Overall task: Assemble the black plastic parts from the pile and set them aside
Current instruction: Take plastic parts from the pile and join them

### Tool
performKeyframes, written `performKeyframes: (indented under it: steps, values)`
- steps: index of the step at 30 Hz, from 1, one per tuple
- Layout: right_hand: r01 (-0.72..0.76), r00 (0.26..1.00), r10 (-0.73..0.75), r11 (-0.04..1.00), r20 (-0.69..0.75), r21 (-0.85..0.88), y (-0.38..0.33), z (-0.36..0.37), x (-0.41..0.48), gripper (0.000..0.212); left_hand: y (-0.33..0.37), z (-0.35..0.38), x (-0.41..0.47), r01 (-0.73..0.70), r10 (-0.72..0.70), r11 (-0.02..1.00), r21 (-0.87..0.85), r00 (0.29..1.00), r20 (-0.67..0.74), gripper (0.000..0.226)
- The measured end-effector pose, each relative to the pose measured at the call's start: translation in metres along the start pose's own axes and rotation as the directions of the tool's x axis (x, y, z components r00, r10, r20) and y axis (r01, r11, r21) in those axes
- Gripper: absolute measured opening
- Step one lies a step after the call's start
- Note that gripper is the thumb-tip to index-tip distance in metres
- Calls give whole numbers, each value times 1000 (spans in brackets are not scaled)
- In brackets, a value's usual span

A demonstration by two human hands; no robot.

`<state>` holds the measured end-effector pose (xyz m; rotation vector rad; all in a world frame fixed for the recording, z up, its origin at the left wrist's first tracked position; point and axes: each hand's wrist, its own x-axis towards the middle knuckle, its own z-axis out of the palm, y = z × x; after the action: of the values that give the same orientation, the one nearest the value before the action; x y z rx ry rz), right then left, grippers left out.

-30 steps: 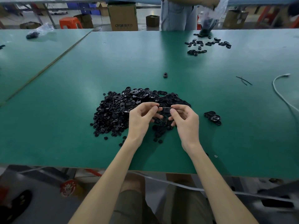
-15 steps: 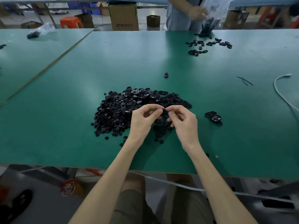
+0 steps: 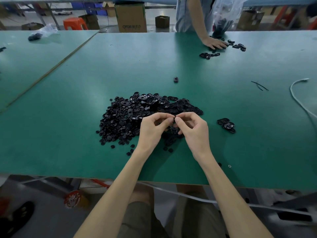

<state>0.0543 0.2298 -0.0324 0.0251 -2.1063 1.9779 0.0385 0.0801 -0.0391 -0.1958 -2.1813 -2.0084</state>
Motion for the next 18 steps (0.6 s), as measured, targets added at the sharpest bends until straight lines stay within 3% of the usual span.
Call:
performKeyframes:
  steps: [8, 18]
  values:
    - [24, 1000, -24, 991, 2, -130, 1, 2, 0, 5, 3, -1, -2, 2, -2, 999, -52, 1000, 0, 11]
    - [-17, 997, 7, 991, -76, -134, 4, 1, 1, 7, 4, -1, -2, -3, 6, 993, -115, 1000, 21, 20]
